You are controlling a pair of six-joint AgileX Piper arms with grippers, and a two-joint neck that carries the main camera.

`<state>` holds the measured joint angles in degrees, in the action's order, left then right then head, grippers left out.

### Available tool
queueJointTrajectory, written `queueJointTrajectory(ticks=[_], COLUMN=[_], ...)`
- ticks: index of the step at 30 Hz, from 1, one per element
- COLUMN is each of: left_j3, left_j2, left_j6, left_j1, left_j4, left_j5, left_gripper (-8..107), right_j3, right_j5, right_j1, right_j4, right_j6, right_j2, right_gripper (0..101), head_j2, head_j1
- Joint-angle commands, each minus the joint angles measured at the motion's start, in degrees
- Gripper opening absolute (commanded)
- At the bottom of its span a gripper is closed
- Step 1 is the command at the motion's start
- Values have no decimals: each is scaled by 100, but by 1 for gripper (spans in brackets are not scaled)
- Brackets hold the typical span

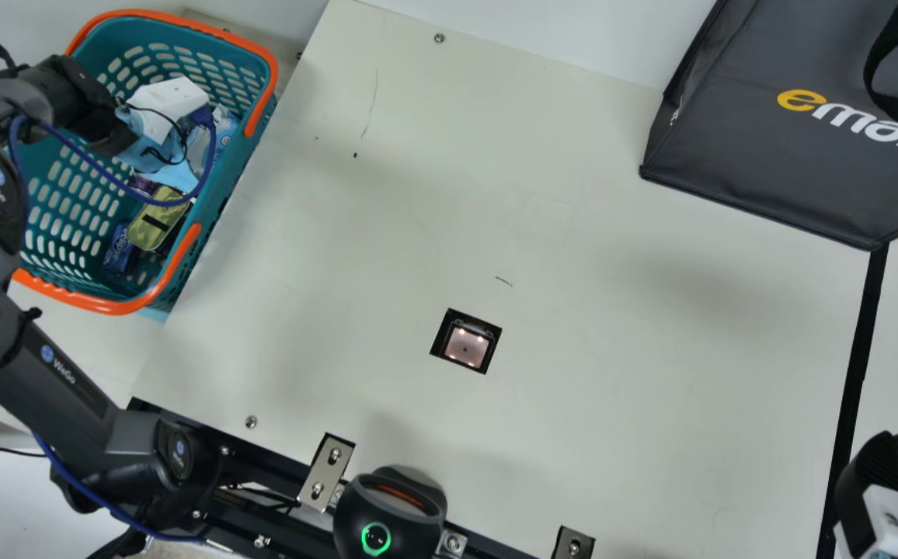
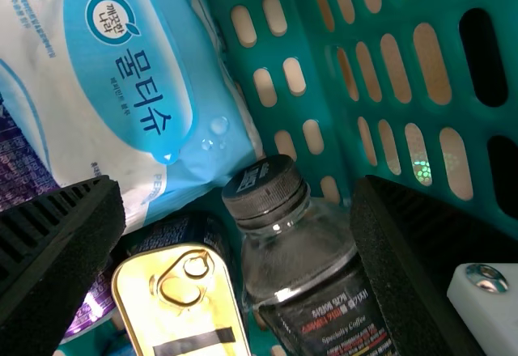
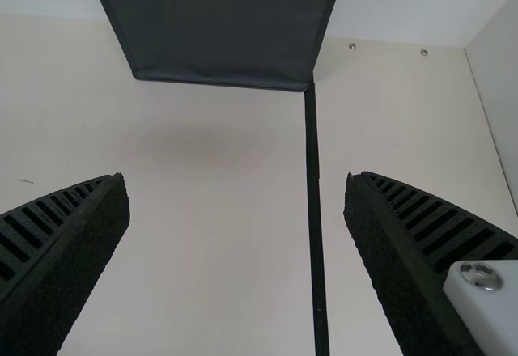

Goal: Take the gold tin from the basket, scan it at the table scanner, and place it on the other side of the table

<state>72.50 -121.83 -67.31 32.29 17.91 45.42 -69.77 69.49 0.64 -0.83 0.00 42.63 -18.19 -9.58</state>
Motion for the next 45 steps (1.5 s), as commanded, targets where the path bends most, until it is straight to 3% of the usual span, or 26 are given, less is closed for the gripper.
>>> queueJointTrajectory(ticks=[1, 14, 23, 45], left_j3=[-55, -338, -412, -541], left_j2=[-2, 208, 433, -10], left_j6=[18, 375, 662, 706], left_j1=[-23, -49, -15, -154], left_j4=[-18, -95, -100, -206], left_j5=[-76, -436, -412, -956], left_gripper=[90, 90, 90, 90], right_j3=[0, 0, 0, 0], right_j5=[0, 0, 0, 0], right_j1=[0, 0, 0, 0], right_j4=[0, 0, 0, 0], right_j6=[0, 0, 0, 0], right_j2=[0, 0, 0, 0], right_gripper=[95, 95, 95, 95], head_j2=[-23, -23, -23, -23], head_j1=[166, 166, 166, 166])
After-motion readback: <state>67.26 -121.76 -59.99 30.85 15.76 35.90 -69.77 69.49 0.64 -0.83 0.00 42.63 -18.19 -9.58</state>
